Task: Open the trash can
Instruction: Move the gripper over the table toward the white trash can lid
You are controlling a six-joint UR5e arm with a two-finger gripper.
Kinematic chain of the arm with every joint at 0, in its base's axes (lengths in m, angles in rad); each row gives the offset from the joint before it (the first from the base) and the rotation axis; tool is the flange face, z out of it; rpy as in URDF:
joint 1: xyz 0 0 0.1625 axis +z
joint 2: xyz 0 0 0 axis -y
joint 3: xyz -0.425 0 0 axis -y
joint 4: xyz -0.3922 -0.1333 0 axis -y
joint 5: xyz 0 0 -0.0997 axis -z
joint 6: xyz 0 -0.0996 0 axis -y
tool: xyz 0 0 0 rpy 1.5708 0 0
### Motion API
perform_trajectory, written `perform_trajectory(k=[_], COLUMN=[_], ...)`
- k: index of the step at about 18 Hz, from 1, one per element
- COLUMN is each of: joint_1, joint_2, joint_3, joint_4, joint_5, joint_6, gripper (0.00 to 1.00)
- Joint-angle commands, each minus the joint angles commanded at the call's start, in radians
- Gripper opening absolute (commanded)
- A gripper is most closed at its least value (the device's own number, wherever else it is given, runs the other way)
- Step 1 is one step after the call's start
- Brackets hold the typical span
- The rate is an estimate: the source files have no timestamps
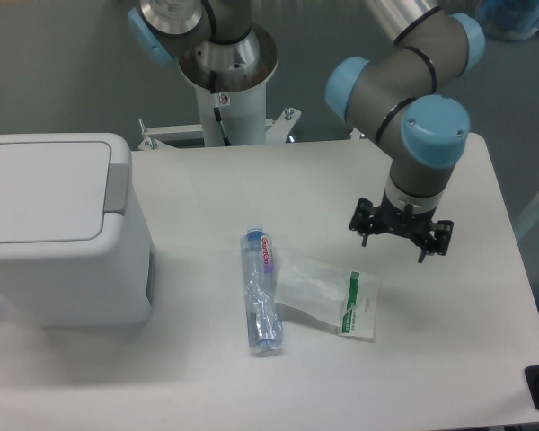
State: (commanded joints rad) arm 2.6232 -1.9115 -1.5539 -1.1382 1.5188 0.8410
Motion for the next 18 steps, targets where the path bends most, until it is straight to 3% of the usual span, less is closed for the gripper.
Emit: perform_trajectory(k=[3,8,18], joint_1=[-0.038,-0.081,-0.179], joint_2=[0.016,0.029,0.12], joint_3=[0.032,0.161,0.184], joint_4=[-0.078,-0.287,-0.368], joint_5=[-0.029,-0.106,-0.235], joint_6=[-0.08,-0.206,-0.353], gripper=[1.0,1.0,1.0])
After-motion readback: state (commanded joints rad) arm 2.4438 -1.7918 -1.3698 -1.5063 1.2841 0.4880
